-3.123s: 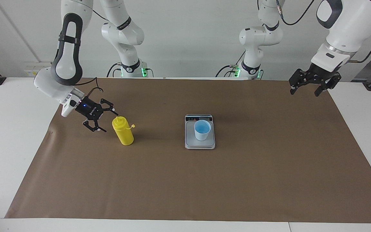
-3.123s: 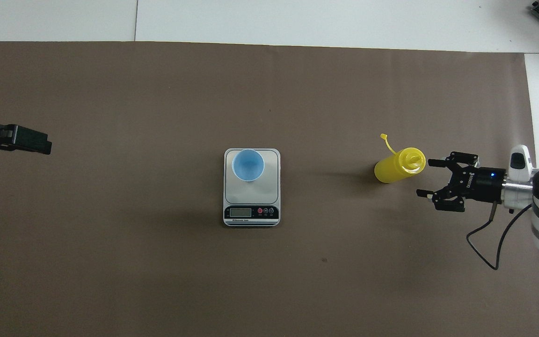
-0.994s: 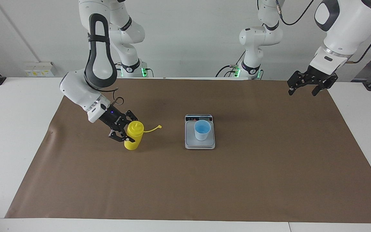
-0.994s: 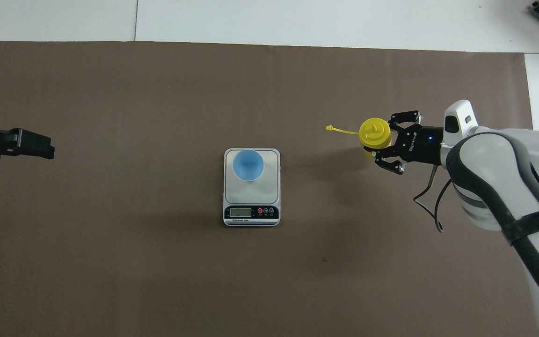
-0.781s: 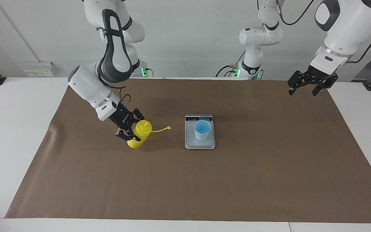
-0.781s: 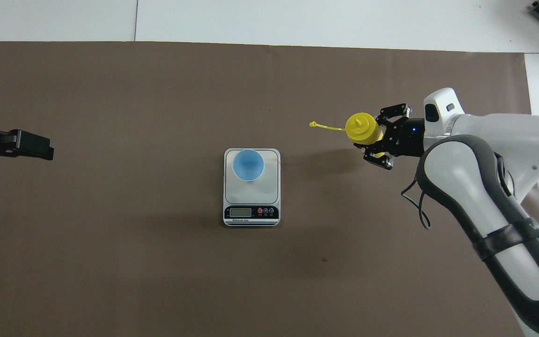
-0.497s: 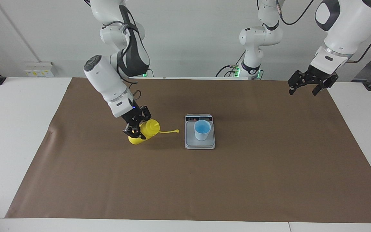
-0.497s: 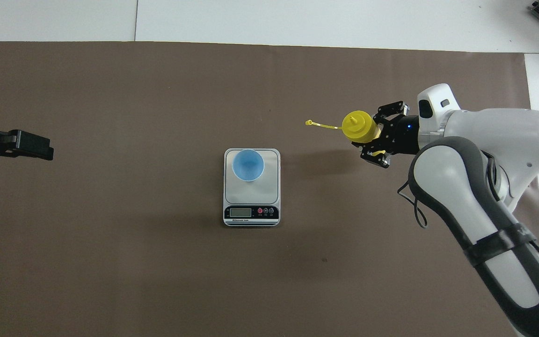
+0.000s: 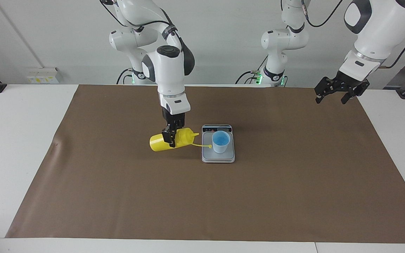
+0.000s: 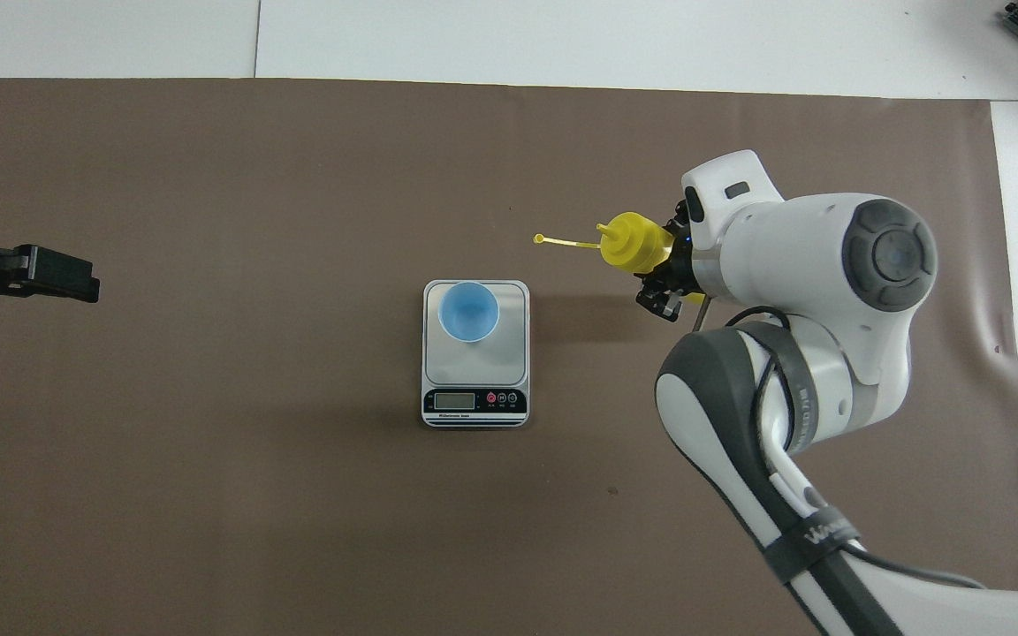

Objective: Pour seasoning into cup on scale with both arms
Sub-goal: 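Tilt the bottle nozzle-down over the blue cup with the right gripper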

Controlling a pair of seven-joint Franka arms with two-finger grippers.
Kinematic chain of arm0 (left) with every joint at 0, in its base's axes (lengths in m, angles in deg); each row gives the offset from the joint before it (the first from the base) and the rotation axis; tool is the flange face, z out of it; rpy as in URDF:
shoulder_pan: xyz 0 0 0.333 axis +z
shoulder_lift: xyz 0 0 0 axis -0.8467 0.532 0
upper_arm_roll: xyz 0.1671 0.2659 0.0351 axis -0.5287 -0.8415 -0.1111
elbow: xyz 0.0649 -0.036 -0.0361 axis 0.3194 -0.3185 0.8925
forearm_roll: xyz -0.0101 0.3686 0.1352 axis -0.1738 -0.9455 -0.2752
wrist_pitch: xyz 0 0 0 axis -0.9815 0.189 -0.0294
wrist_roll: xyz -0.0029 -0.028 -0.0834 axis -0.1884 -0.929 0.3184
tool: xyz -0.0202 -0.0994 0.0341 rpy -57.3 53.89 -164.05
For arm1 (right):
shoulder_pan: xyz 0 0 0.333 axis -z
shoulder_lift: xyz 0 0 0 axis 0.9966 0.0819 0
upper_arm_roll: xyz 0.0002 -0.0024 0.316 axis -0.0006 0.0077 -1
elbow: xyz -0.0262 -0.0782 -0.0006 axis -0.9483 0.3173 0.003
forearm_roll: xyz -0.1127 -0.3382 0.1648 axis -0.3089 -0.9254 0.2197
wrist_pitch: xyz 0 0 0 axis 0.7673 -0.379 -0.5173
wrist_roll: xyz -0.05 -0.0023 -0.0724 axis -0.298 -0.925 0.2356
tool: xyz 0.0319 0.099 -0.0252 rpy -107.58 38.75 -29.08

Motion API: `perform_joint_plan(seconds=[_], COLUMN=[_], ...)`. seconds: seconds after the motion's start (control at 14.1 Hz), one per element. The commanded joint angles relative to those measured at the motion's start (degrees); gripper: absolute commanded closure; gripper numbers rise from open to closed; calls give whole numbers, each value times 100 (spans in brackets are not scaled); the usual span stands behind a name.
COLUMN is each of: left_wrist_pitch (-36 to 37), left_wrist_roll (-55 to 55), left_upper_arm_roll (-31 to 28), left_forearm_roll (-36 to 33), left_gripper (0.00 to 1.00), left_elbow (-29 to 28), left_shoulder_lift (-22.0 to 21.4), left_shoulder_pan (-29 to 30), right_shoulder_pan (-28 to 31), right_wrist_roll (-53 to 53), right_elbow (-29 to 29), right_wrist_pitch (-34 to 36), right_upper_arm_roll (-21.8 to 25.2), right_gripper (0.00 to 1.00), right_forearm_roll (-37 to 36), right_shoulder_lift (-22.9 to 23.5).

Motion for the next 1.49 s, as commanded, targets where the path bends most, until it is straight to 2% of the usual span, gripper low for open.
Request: perform_joint_plan(seconds=[0.0,0.14,0.43,0.57,0.71,0.85,1.14,1.28,1.42], left_wrist_pitch=[-101,-101,-101,-162,-171,-162,-145,-110,-109], left_wrist_roll=[44,44,44,53,53,70,62,70,79], left_upper_arm_roll=[5,5,5,5,5,5,-13,-371,-505], left_forearm_roll=[99,99,99,90,99,99,90,99,90], left_gripper=[0,0,0,0,0,0,0,0,0], left_elbow=[-231,-231,-231,-231,-231,-231,-266,-266,-266], left_shoulder_lift=[-189,-198,-198,-189,-189,-189,-224,-233,-224], left_shoulder_pan=[62,62,62,62,62,54,-43,-392,-448], right_shoulder_pan=[-176,-309,-598,-782,-959,-1161,-1407,-1434,-1495], right_wrist_roll=[-398,-847,-874,-875,-875,-875,-875,-875,-875], right_elbow=[505,541,724,1040,1060,1068,1059,989,972], right_wrist_pitch=[102,110,154,495,760,901,1542,1604,1631], right_upper_arm_roll=[15,7,-2,-2,-11,-11,-2,-11,-11], right_gripper=[100,100,100,100,100,100,100,100,100], right_forearm_roll=[-436,-1163,-2202,-2588,-3457,-3986,-4296,-4601,-4805], right_shoulder_lift=[395,423,659,896,950,1081,1108,1108,1117])
